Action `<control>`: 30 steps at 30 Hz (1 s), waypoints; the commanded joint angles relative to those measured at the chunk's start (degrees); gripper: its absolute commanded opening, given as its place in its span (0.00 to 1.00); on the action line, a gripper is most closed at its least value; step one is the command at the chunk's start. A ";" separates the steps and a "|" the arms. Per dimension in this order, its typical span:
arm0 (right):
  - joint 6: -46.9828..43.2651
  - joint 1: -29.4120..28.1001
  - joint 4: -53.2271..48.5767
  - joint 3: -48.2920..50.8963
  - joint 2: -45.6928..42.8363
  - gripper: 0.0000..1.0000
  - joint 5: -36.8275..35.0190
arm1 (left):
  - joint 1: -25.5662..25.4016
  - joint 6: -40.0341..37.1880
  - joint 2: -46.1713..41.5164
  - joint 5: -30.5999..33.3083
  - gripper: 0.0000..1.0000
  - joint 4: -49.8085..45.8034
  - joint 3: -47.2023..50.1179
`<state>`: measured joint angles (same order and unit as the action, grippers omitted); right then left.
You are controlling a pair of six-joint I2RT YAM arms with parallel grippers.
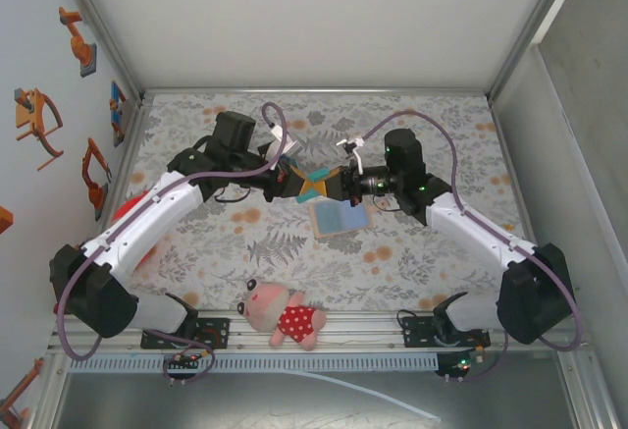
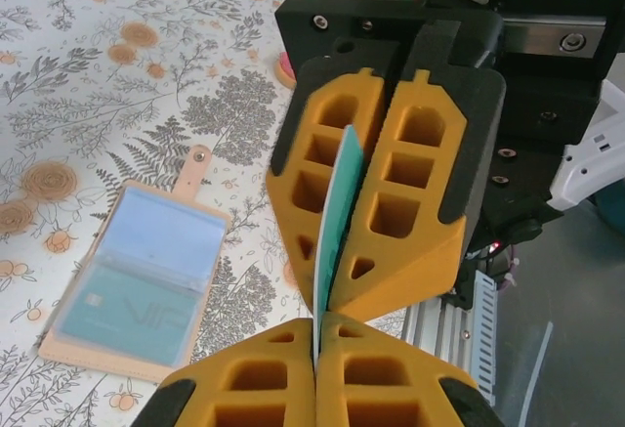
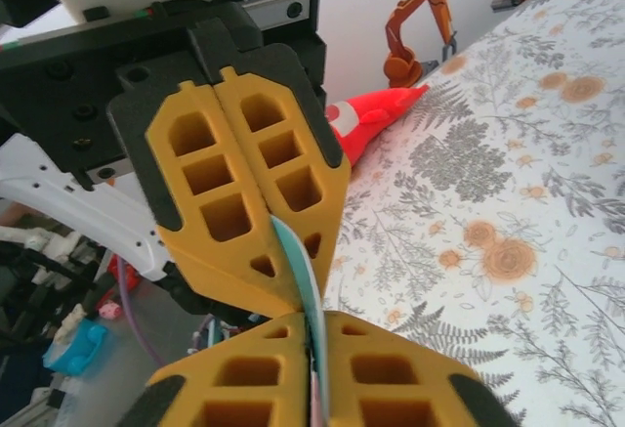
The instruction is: Take the credit cards out of the card holder
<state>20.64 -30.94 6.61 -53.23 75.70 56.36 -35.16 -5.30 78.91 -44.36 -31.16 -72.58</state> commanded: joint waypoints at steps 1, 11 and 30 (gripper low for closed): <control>-3.44 -0.44 -4.89 -1.53 -3.21 0.26 -7.42 | 0.70 -4.19 -1.71 5.41 0.00 0.86 0.72; -3.18 -0.22 -12.93 -0.92 -8.27 0.68 -36.10 | 6.38 -14.90 -1.75 16.13 0.00 8.79 6.74; 0.62 -0.25 -18.04 -0.34 -9.12 0.99 -58.54 | 12.99 -23.65 12.70 17.95 0.00 21.53 6.92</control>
<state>20.16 -31.05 -10.57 -53.30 67.90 1.52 -22.87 -26.35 90.67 -25.50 -12.40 -65.87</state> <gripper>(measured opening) 0.993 0.044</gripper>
